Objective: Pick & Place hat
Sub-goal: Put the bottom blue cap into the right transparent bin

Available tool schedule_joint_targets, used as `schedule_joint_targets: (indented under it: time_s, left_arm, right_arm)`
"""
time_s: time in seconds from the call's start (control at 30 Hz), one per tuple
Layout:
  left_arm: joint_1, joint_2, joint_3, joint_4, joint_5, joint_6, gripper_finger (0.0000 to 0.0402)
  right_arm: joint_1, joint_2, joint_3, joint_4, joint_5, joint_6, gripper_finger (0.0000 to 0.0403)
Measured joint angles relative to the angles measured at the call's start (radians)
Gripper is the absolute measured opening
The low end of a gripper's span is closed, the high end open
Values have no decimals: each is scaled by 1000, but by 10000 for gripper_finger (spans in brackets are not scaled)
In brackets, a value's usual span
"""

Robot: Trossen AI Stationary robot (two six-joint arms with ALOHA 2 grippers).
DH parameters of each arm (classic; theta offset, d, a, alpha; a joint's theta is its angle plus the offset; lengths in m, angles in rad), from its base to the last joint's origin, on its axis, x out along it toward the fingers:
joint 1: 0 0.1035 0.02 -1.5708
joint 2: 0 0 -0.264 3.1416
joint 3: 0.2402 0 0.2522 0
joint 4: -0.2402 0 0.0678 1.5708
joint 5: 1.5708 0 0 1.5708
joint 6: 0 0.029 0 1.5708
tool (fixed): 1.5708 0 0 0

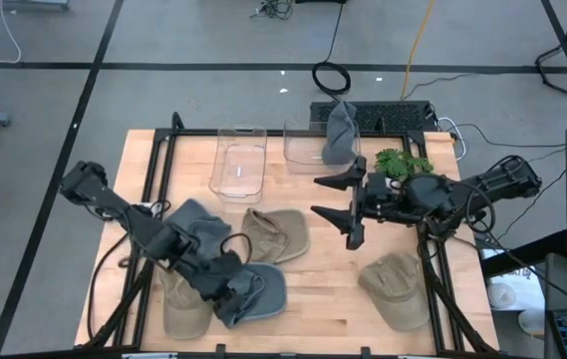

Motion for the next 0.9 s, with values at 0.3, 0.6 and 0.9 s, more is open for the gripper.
schedule_joint_targets:
  time_s: [0.3,0.6,0.9]
  left_arm:
    - [-44,116,0,3,18,-78,170]
    - [-58,231,0,-14,44,-138,172]
    - [-53,295,0,-13,26,-139,221]
  right_arm:
    - [0,0,0,-2,-26,0,277]
    - [0,0,-1,-24,-29,-1,277]
    - [0,0,-1,-47,-30,-4,278]
